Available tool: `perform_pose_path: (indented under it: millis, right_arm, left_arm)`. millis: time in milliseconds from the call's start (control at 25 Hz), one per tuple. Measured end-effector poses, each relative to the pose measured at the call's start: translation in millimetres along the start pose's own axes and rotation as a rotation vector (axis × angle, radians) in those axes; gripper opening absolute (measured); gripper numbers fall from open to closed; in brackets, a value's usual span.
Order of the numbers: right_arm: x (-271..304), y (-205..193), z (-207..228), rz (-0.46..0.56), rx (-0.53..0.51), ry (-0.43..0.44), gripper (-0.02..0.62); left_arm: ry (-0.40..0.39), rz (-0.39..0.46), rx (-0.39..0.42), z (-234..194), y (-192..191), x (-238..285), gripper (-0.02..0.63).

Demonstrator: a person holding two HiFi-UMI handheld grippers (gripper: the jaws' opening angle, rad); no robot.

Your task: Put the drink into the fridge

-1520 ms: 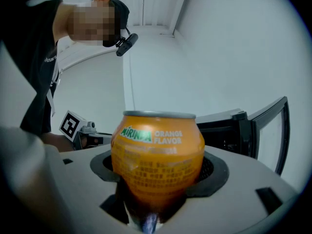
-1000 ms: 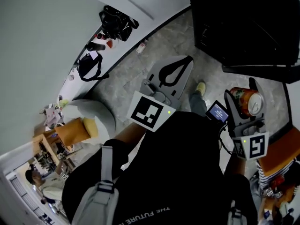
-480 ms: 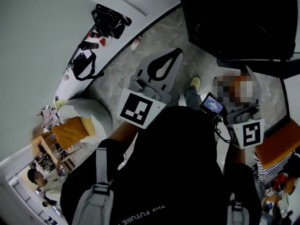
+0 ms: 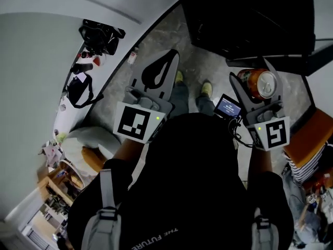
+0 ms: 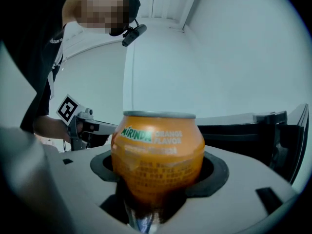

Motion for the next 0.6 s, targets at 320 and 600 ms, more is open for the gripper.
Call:
perform_pose_path:
  millis: [320,600]
  right_arm:
    - [19.2,11.9,-0.2,0.0,-0.024,-0.102,0.345]
    - [36.9,12.8,3.3,-0.027,-0.03,-0.174,0.345]
  left_arm:
    - [-0.072,-0.005,-0.011,-30.6,0.7,10.5,0.014]
    - [-0.144,-0.015,-0.025,-52.8,-0.5,25.1,0.014]
Point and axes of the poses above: the fingertips, and each gripper's own axes: x forward along the fingers, z to its right, y out of its top, the point moved 1 cm from there along -x, backward along the fingers, and after that the axes turned 4 degrees about -z, right-handed, at the moved point
